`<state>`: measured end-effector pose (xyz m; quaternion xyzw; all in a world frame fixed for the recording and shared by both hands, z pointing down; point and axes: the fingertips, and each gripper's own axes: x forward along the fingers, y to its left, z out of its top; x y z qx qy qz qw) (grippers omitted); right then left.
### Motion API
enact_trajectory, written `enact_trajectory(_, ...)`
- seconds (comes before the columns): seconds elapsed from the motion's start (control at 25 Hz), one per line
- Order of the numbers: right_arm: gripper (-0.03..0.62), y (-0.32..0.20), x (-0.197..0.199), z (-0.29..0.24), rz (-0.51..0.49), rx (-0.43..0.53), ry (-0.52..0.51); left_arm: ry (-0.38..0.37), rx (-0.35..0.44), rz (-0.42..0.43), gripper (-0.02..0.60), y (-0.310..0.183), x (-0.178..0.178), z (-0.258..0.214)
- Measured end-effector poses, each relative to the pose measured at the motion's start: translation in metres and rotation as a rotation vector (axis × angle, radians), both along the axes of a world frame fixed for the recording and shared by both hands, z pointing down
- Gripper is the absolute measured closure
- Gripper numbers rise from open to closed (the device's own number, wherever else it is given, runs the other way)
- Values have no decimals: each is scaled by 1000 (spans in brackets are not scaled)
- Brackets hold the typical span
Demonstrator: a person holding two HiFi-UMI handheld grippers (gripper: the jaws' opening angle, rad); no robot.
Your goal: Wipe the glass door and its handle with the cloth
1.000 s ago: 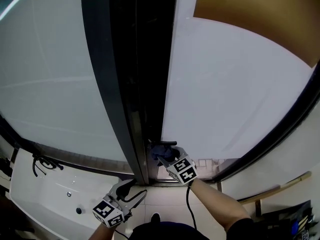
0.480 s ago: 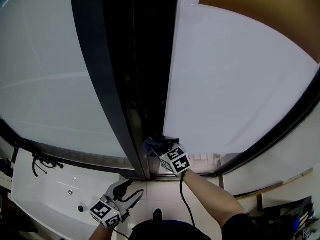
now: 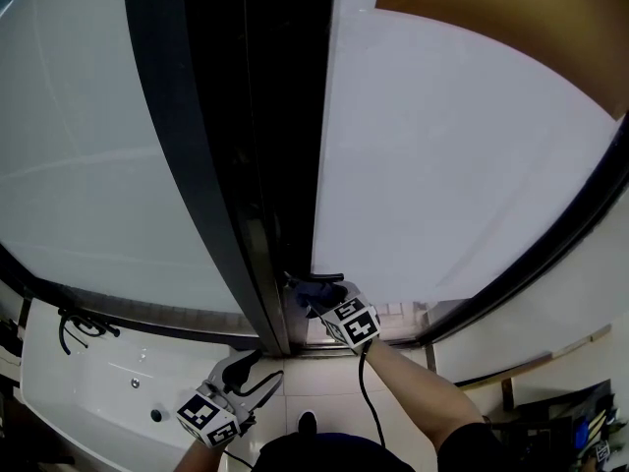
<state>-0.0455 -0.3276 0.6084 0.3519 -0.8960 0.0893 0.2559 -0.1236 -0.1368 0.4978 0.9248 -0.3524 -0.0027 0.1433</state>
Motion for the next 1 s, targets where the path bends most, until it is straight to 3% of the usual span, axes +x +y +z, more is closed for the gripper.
enact_trajectory(0.28,401,7,-20,-39,-44,43,-101,3,4,3,354,2,3,-1)
enact_trajectory(0.52,401,7,-45,-35,-75,34,-92,-1,-3,-5,354,6,1,0)
enact_trajectory(0.84,401,1,-17,-1,-32,-6,-35,-6,-12,-32,354,7,-10,3)
enact_trajectory(1.0,401,6,-3,10,-6,-53,-60,-5,-5,-24,354,6,-9,2)
